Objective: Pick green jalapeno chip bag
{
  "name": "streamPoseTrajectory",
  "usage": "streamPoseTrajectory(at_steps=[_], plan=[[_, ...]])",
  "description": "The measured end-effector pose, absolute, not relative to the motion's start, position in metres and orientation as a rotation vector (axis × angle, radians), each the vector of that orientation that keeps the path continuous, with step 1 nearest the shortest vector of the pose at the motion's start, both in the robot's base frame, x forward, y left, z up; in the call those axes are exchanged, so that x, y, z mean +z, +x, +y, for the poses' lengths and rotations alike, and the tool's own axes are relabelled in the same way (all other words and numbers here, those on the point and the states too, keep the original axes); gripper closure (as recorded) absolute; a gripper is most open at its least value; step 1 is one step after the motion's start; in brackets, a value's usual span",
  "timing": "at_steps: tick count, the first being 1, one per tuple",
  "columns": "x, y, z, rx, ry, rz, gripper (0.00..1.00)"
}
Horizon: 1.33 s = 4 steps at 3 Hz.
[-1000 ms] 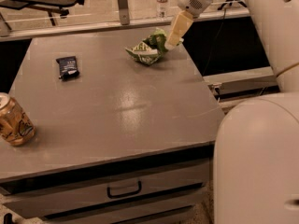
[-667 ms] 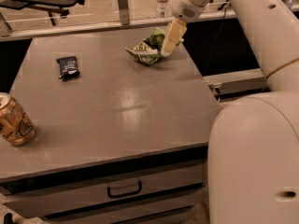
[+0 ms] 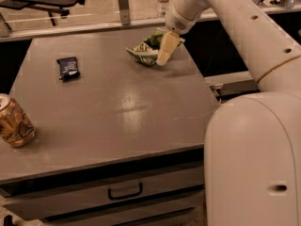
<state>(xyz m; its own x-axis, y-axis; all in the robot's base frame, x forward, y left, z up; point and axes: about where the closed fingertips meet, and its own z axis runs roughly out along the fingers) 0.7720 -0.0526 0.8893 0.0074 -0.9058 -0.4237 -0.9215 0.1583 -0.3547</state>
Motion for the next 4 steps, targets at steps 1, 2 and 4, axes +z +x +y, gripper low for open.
streamPoseTrajectory(at_steps=[1,2,4], plan=[[0.868,0.790,-0.060,0.031,-1.695,1.930,0.00],[0.862,0.792,-0.058,0.036,-1.697,1.934,0.23],[0.855,0.793,-0.055,0.044,-1.704,1.938,0.70]])
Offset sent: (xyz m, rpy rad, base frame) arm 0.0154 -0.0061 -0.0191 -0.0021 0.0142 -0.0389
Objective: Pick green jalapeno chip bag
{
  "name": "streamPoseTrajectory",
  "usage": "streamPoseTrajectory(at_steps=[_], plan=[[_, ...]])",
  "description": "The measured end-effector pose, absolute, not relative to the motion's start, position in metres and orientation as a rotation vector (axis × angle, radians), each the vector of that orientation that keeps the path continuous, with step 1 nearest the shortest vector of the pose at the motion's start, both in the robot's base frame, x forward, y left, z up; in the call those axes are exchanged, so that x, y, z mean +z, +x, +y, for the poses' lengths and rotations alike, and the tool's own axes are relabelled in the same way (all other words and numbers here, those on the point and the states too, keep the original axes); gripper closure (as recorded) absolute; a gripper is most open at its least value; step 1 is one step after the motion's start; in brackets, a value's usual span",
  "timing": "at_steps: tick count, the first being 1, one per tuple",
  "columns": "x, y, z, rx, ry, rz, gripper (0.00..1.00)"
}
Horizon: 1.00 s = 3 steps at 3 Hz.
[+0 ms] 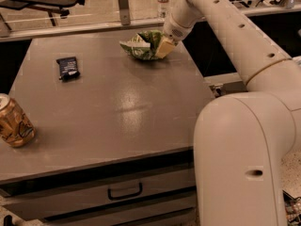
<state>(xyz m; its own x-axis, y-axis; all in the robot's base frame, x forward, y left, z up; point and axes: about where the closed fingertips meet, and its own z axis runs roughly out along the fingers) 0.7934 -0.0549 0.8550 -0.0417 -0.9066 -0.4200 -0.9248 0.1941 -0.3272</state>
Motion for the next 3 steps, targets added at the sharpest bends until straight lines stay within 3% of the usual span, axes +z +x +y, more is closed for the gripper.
streamPoseTrajectory(at_steps=[1,3], plan=[[0.851,0.794,-0.052,0.051,-1.710,1.938,0.99],[0.865,0.792,-0.048,0.043,-1.692,1.893,1.00]])
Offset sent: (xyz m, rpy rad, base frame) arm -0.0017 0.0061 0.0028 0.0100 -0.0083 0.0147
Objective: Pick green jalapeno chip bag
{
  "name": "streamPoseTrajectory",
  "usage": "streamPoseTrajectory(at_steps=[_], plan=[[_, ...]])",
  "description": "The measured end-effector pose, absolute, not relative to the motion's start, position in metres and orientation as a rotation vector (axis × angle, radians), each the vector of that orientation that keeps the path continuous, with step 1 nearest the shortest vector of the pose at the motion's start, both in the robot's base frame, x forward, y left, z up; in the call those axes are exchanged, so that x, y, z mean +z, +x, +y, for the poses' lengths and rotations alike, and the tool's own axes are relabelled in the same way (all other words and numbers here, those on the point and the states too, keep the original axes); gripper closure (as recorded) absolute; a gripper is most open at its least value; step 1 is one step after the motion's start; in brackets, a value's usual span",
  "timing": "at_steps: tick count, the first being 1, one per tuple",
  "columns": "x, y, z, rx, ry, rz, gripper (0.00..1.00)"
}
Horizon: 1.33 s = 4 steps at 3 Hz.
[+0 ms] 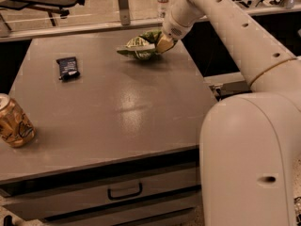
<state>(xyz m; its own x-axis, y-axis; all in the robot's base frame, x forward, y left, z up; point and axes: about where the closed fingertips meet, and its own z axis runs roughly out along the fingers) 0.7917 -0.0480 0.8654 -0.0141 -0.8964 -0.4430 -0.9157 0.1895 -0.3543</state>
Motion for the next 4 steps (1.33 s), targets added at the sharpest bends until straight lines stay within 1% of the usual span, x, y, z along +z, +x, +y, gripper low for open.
streamPoseTrajectory(at_steps=[1,4], plan=[[0.900,0.781,-0.040,0.027,-1.668,1.779,1.00],[0.926,0.779,-0.045,0.029,-1.584,1.661,1.00]])
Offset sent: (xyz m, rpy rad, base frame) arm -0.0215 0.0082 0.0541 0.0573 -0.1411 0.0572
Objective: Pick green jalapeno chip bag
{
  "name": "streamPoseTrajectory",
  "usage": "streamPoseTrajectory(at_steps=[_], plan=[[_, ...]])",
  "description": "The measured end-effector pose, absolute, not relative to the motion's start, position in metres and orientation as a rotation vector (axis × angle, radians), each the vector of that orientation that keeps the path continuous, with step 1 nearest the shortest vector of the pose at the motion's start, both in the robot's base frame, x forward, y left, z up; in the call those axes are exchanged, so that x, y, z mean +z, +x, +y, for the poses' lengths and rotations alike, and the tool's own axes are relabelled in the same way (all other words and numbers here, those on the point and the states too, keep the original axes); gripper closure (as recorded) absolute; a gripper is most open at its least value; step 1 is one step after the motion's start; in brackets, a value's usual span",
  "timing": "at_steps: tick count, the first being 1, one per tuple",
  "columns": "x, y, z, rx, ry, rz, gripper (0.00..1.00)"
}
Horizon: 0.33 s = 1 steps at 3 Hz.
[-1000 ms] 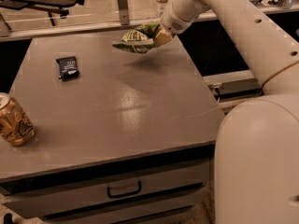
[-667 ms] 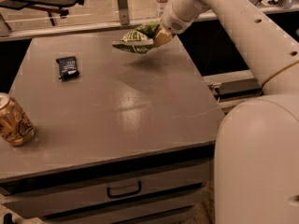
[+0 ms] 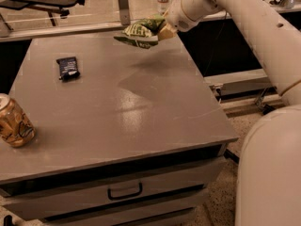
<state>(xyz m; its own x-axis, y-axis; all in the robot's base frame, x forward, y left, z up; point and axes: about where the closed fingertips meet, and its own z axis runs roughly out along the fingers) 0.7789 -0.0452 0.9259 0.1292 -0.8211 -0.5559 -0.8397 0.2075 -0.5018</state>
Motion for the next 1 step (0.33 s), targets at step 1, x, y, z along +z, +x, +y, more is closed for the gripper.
streamPoseTrajectory(at_steps=[1], plan=[[0.9259,0.7789,-0.0452,0.029,-1.584,1.661,1.00]])
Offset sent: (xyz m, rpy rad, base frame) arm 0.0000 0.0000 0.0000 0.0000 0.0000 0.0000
